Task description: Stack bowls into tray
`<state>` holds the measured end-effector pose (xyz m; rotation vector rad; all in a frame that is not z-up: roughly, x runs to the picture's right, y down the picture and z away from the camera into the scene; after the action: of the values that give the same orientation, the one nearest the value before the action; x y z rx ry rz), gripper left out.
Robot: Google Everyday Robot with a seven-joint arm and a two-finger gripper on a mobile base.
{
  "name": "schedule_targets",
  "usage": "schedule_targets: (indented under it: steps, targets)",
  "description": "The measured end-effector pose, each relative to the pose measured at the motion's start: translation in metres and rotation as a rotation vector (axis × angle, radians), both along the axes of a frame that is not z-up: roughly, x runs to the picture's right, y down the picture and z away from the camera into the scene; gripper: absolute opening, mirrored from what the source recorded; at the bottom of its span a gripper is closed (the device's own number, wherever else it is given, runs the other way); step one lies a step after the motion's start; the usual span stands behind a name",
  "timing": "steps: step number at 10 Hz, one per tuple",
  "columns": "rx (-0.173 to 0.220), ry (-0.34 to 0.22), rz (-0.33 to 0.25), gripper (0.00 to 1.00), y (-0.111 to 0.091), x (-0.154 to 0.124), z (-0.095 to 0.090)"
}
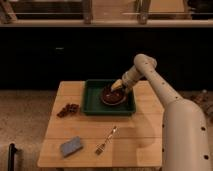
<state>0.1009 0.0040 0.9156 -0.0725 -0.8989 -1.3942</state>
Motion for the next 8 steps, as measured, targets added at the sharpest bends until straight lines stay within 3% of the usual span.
schedule_targets:
  steps: [6, 8]
  targets:
    - [0.065, 0.000, 0.017, 0.80, -0.030, 0.006, -0.015]
    - [0.080, 0.023, 0.053, 0.80, -0.043, 0.011, -0.020]
